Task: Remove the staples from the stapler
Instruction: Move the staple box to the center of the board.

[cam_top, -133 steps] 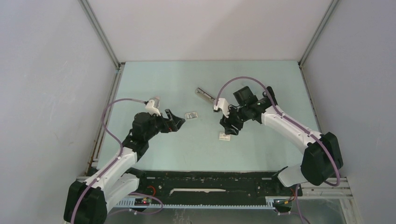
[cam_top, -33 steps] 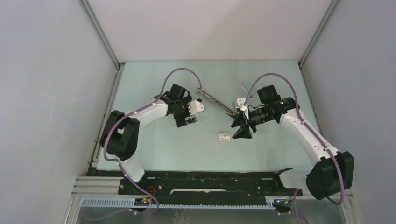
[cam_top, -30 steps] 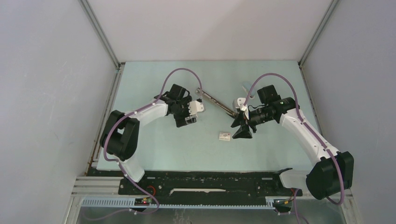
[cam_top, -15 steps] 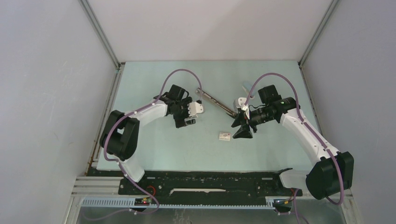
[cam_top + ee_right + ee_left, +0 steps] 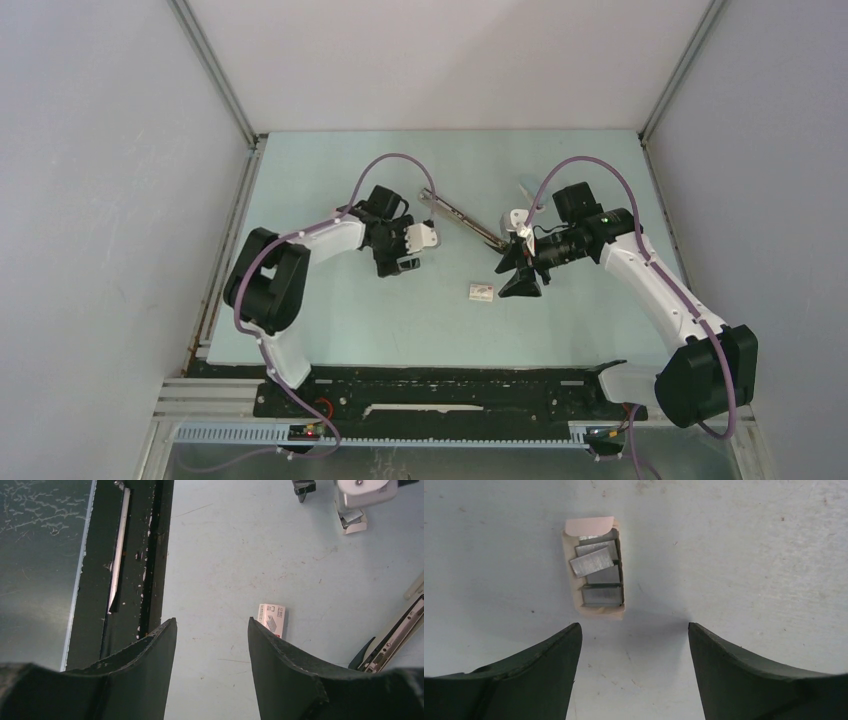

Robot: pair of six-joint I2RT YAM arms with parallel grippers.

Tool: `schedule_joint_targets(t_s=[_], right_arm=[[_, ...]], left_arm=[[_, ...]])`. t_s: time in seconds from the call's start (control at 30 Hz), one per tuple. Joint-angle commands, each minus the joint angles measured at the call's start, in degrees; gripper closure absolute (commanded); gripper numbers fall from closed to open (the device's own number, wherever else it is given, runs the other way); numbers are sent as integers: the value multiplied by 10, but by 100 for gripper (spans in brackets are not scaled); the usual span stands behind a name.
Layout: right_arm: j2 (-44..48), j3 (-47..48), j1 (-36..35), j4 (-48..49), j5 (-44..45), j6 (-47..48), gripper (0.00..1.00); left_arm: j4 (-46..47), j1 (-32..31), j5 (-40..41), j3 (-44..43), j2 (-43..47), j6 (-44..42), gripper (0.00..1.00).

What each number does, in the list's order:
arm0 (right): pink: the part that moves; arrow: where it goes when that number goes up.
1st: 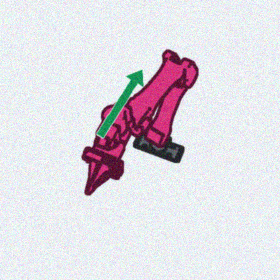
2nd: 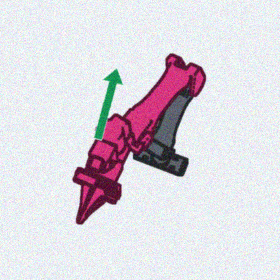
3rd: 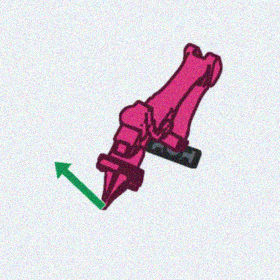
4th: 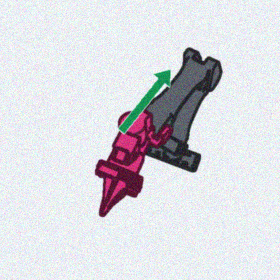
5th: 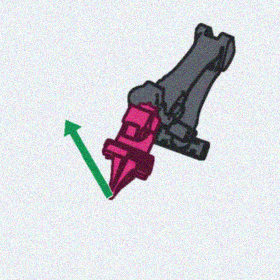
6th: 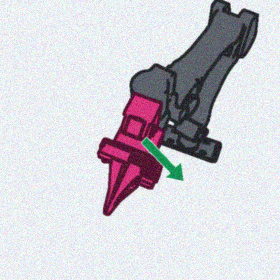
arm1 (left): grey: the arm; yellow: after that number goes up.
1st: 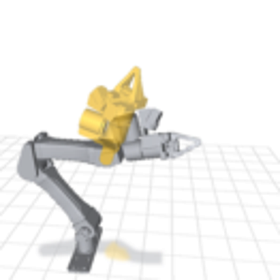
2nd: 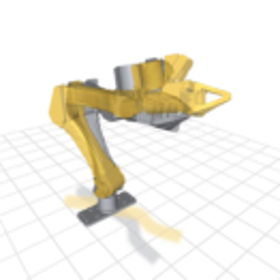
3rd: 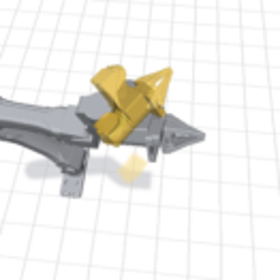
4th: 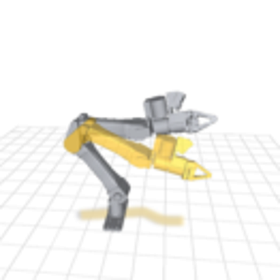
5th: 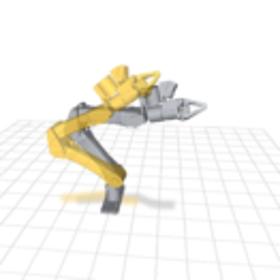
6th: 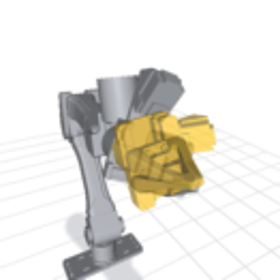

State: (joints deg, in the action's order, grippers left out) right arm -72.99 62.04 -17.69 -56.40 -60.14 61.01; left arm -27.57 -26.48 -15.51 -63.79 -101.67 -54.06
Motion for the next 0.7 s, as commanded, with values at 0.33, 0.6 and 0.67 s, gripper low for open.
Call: schedule_joint_targets(t_s=[0.33,0.6,0.67], right_arm=[[-2,5,3,-15,-17,16,37],[0,5,3,-15,-16,17,37],[1,5,3,-15,-17,15,37]], left_arm=[[2,-21,54,-69,-35,20,17],[-22,-23,48,-88,-43,15,18],[-28,-23,48,-93,-47,14,18]])
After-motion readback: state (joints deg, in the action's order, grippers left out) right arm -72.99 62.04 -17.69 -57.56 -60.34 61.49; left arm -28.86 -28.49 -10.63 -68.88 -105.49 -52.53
